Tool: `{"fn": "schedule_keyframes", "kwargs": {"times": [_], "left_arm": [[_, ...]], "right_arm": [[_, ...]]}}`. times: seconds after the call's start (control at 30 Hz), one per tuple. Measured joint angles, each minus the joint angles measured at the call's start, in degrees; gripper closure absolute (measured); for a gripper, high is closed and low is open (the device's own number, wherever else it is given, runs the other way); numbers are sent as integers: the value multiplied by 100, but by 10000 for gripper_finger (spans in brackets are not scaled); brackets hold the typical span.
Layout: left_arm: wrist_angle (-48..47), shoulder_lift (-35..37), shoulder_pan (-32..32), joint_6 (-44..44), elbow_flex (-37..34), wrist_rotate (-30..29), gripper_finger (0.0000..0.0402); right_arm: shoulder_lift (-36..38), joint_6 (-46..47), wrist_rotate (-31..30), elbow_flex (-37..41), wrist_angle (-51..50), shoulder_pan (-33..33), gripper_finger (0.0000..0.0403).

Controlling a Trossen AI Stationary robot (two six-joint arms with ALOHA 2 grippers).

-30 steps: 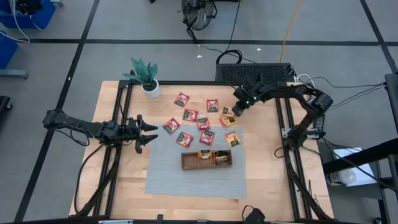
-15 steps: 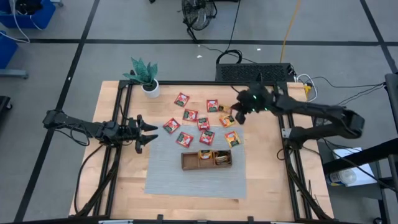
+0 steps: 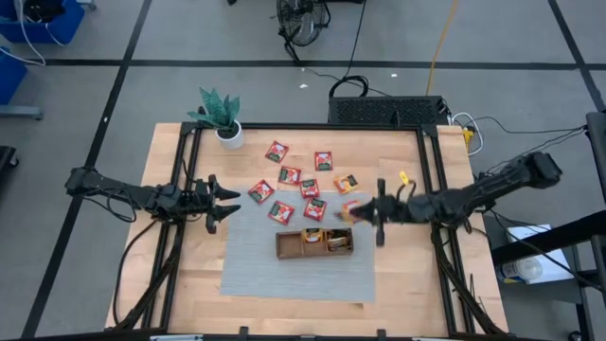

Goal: Pick & Place Tea
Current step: Put the yellow tea bag into the middle compartment of the wood organizer

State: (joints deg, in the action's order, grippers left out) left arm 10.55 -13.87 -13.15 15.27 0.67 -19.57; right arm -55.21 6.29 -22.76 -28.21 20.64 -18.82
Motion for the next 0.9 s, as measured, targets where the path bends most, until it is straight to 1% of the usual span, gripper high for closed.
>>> {"fn": "schedule_keyframes", "kwargs": {"times": [0.1, 0.2, 0.3, 0.4, 0.53, 0.6, 0.67, 0.73, 0.83, 0.9], "left_arm": [[1, 0, 0, -2, 0, 0, 197], [2, 0, -2, -2, 0, 0, 197], [2, 0, 0, -1, 0, 0, 197], [2, 0, -1, 0, 0, 0, 197], [2, 0, 0, 0, 0, 0, 197], [2, 0, -2, -2, 0, 0, 197], [2, 0, -1, -1, 0, 0, 197], [2, 0, 0, -2, 0, 0, 197], [3, 0, 0, -2, 0, 0, 197], [2, 0, -1, 0, 0, -1, 197]], "right_arm": [[-290, -237, -455, -153, 344, -503, 403], [-631, -249, -483, -473, 385, -680, 403], [-1055, -342, -265, -810, 289, -714, 403], [-1374, -479, -282, -1057, 272, -714, 403], [-1430, -697, -422, -1086, 47, -675, 402], [-1320, -705, -422, -1091, -531, -640, 395], [-1286, -496, -431, -1091, -1084, -635, 375], [-1309, -143, -353, -1089, -1557, -645, 345], [-1447, 163, 269, -1091, -1692, -637, 291], [-1556, 308, 515, -1088, -1664, -640, 263]]}}
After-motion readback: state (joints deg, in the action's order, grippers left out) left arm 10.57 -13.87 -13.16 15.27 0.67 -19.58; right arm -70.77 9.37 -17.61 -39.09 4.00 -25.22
